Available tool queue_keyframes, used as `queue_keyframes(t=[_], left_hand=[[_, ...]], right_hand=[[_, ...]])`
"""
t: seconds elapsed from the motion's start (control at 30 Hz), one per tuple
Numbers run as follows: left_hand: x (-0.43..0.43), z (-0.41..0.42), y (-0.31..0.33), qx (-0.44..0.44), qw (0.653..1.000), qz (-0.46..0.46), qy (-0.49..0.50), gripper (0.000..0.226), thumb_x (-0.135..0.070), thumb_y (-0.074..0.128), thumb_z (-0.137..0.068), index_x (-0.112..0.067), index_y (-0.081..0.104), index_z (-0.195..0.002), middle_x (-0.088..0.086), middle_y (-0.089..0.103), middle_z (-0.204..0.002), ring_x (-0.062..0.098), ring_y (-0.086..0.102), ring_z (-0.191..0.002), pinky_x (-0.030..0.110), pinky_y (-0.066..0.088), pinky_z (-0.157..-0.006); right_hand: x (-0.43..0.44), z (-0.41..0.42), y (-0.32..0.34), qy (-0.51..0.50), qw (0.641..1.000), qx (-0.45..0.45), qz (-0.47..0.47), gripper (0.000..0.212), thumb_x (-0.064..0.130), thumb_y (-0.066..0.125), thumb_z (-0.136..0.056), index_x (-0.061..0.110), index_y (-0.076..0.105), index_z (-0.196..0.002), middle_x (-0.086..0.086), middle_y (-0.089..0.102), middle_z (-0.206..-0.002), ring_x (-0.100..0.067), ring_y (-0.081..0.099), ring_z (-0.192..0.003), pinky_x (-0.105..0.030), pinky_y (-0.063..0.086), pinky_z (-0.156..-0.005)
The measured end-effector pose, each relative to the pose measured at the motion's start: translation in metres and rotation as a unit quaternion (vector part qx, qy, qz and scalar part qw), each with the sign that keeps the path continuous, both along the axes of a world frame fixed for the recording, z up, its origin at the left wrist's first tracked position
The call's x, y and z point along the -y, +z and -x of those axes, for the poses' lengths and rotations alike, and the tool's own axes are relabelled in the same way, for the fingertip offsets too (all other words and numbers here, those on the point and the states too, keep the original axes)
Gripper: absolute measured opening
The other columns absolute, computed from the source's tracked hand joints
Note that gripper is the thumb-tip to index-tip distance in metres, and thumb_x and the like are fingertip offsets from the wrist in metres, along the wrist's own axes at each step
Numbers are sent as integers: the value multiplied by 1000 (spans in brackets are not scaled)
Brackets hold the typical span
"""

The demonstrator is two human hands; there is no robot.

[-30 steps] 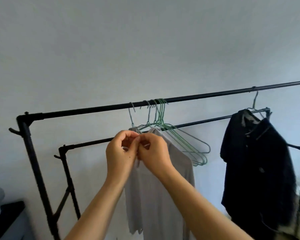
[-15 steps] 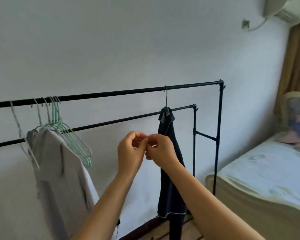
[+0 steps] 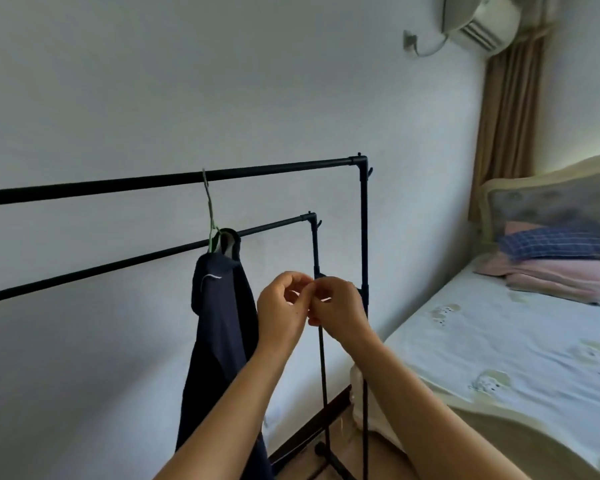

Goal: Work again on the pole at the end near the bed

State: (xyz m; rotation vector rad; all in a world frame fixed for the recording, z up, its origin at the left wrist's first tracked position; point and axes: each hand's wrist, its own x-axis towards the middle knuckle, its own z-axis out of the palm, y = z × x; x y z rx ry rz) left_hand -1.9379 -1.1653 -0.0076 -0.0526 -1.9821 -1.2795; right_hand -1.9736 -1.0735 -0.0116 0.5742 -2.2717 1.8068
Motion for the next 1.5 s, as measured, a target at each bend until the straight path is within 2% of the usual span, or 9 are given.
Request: queue_keyframes(t=[0.33, 0.5, 0.57, 0.7, 0.8, 0.87, 1.0, 1.1, 1.5], left_hand=[[-35, 188, -8, 34, 999, 23, -33, 2, -17, 66, -83, -15, 68, -83, -6, 67, -74, 6, 62, -68, 5, 47, -58], [-49, 274, -11, 50, 998, 39, -11, 12, -17, 62, -86, -13, 68, -95, -2, 69, -88, 13, 64, -79, 20, 53, -72], [-55, 310, -11, 55, 997, 46, 17, 16, -12, 57, -89, -14, 67, -101, -5, 66, -92, 11, 61, -84, 23, 50, -79], [-65, 371, -9, 97, 991, 67, 56, 28, -2, 58, -84, -15, 62, -109, 0, 65, -102, 11, 58, -78, 24, 49, -78], [-72, 407, -3, 116, 988, 68, 78, 29, -11, 64, -81, -16, 61, -109, -3, 65, -103, 14, 59, -74, 29, 52, -78], [-76, 425, 0, 120, 986, 69, 90, 23, -14, 64, -80, -21, 62, -102, -9, 65, -96, 11, 58, -70, 25, 50, -72], [-79, 452, 3, 111, 982, 83, 126, 18, -9, 54, -77, -24, 63, -82, -13, 64, -72, 1, 55, -55, 17, 46, -59], [-77, 461, 1, 94, 983, 85, 135, 19, -5, 55, -76, -22, 63, -79, -5, 67, -71, 9, 60, -65, 24, 51, -66], [-64, 482, -5, 58, 977, 106, 174, 9, -12, 61, -77, -21, 61, -79, -2, 62, -71, 11, 54, -67, 14, 43, -64]], right_hand=[[-41, 174, -7, -67, 997, 10, -21, 16, 1, 55, -78, 8, 69, -82, -5, 69, -70, -23, 68, -62, -42, 61, -67], [-57, 261, -9, -70, 997, 10, -10, 7, 9, 60, -81, 12, 66, -80, 1, 65, -68, -12, 64, -54, -20, 53, -49], [-62, 297, -8, -58, 998, 11, -3, 11, 10, 60, -82, 15, 64, -73, -2, 65, -69, -16, 65, -56, -30, 59, -57], [-70, 366, 2, -44, 999, 1, -13, 7, 15, 62, -82, 12, 60, -88, -2, 66, -76, -20, 68, -64, -44, 59, -71], [-71, 406, 11, -42, 999, -9, -12, 35, 24, 66, -81, 11, 46, -107, -1, 62, -75, -17, 64, -69, -34, 53, -63], [-69, 427, 13, -45, 997, -44, -40, 43, 29, 64, -83, 12, 40, -115, 6, 57, -67, -8, 56, -64, -21, 41, -53], [-66, 460, 12, -33, 987, -114, -104, 19, 28, 54, -89, 17, 55, -105, 14, 51, -61, -11, 53, -61, -18, 34, -49], [-62, 469, 11, -23, 986, -132, -97, 14, 25, 51, -89, 18, 55, -101, 12, 52, -62, -16, 54, -64, -18, 34, -50], [-46, 497, 7, 11, 985, -150, -84, 9, 21, 51, -88, 19, 55, -96, 13, 49, -55, -10, 51, -55, -21, 36, -49]])
